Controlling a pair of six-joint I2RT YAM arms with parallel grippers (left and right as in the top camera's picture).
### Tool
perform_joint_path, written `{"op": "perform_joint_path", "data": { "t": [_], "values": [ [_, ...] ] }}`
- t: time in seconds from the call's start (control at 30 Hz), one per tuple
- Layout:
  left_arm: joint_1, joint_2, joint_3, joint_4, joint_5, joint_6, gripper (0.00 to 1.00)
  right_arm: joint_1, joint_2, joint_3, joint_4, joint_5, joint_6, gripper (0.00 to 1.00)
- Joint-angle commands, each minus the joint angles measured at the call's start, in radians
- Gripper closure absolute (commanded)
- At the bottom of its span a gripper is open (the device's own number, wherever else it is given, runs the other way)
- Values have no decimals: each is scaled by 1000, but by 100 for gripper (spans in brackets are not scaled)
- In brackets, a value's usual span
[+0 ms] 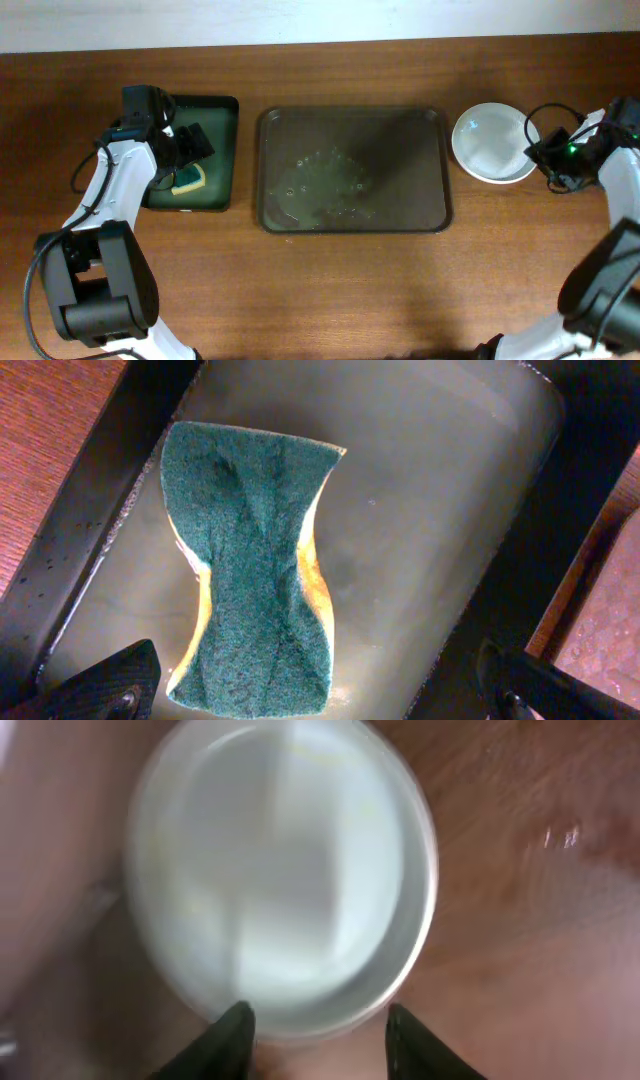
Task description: Clean dirty plates on tray and stack at the side
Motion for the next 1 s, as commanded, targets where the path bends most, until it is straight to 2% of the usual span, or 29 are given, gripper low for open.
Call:
{"op": "perform_joint_path", "data": {
  "t": [0.0, 0.27, 0.33, 0.37, 0.4, 0.5, 0.7, 0.97],
  "values": [
    [2, -19, 16, -2, 8, 4, 1, -5, -210, 11, -95, -53, -45, 52],
    [2, -19, 16, -2, 8, 4, 1, 10, -560, -29, -348, -54, -167, 45],
    [2, -19, 16, -2, 8, 4, 1, 24, -607, -33, -390, -54, -167, 33],
    [2, -19, 16, -2, 8, 4, 1, 35, -626, -33, -426, -54, -167, 7],
    [2, -19, 16, -2, 8, 4, 1, 50, -641, -33, -481, -54, -167, 2],
    [2, -19, 16, -2, 8, 4, 1, 83, -640, -33, -617, -53, -167, 2],
    [3, -19, 16, -2, 8, 4, 1, 85, -603, -32, -618, -44, -168, 2],
    [2, -19, 16, -2, 8, 4, 1, 87, -556, -33, -618, 86, -167, 1]
  ]
}}
